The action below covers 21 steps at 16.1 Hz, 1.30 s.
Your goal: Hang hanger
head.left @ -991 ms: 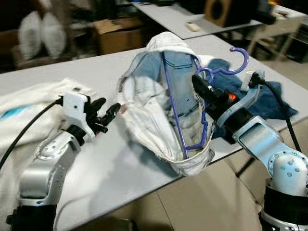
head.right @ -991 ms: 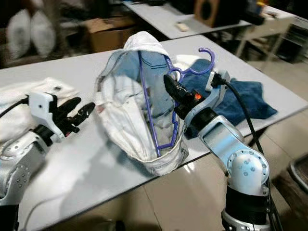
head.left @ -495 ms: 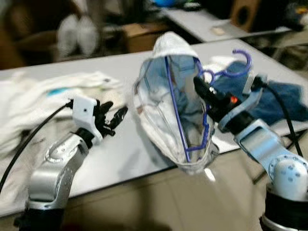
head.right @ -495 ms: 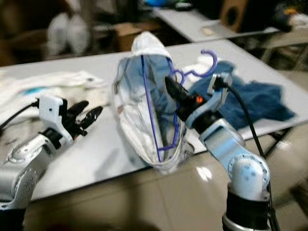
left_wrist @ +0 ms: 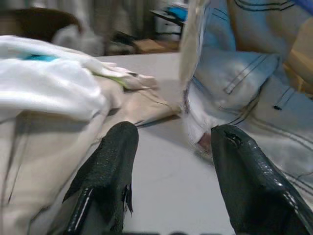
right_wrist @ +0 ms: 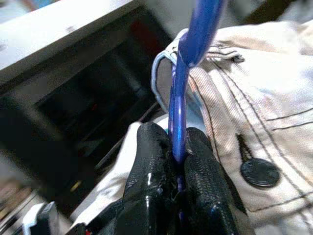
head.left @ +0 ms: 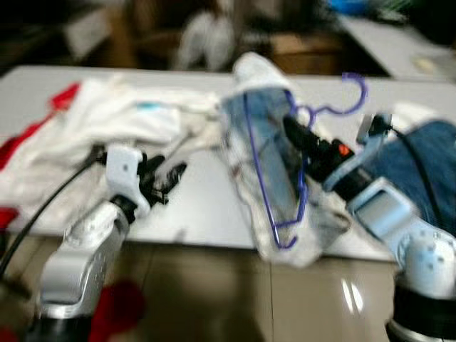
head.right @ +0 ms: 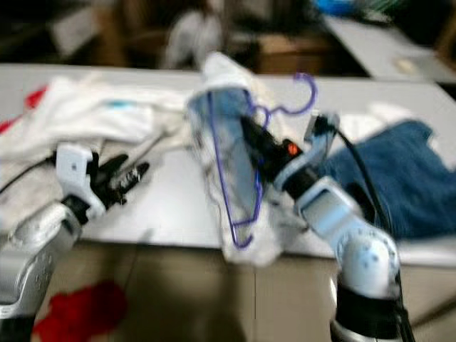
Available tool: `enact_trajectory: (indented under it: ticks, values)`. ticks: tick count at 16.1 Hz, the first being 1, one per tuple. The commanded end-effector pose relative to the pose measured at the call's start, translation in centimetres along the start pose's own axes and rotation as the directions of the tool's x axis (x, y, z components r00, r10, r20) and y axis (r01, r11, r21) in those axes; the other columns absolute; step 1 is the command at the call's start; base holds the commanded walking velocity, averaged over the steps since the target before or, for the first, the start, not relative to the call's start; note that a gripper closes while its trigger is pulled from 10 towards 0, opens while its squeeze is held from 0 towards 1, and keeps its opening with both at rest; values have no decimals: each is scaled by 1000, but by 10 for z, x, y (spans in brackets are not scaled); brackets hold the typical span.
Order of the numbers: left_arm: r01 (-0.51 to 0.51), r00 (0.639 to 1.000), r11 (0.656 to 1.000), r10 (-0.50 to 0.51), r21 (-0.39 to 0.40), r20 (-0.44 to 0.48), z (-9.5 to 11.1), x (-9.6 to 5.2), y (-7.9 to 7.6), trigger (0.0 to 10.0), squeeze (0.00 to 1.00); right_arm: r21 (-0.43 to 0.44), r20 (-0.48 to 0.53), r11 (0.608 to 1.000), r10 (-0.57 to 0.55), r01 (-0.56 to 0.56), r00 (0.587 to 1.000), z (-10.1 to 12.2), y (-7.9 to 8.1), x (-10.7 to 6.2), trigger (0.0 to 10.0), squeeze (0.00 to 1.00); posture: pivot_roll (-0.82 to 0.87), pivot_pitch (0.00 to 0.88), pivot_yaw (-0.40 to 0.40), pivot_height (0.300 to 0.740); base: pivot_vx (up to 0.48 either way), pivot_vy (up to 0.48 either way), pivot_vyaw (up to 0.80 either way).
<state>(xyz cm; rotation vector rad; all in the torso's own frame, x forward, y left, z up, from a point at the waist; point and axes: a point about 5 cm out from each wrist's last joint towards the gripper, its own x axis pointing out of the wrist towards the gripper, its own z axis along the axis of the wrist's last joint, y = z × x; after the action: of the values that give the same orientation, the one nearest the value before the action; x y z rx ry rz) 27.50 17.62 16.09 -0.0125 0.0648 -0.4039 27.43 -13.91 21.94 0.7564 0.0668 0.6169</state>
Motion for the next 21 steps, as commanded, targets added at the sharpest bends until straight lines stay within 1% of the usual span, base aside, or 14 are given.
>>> enact_trajectory:
  ticks: [1,4,5,6,7,13,16,21]
  values:
    - [-3,1000,1000,3,2,-2,0,-2,-2,10000,0,-10,8,998,59,-59,998,4,8,-5,10000,0,-115,0,19,740,0,0,800]
    - [29,1000,1000,-29,0,-5,-4,-9,-2,10000,0,-16,-11,997,82,-82,997,3,7,-20,10000,0,-118,0,16,740,0,0,800]
    - [63,998,998,-63,-13,-12,-6,-13,-3,10000,0,-17,-19,995,102,-102,995,3,8,-28,10000,0,-121,0,19,740,0,0,800]
    - [79,997,997,-79,-18,-13,-7,-14,-3,10000,0,-18,-21,994,112,-112,994,3,9,-31,10000,0,-122,0,19,740,0,0,800]
    - [112,994,993,-113,-47,-4,-7,-17,-6,10000,0,-18,-26,990,138,-138,990,3,13,-38,10000,0,-124,0,21,740,0,0,800]
    - [223,975,971,-224,-79,0,-8,-25,-12,10000,0,-19,-54,969,244,-245,968,-1,26,-57,10000,0,-133,0,25,740,0,0,800]
    - [237,971,968,-238,-83,2,-9,-24,-13,10000,0,-17,-58,962,271,-272,961,0,28,-66,10000,0,-138,0,22,740,0,0,800]
    - [256,966,962,-257,-96,-6,-13,-29,-13,10000,0,-26,-114,949,309,-313,944,-3,30,-82,10000,0,-136,0,14,740,0,0,800]
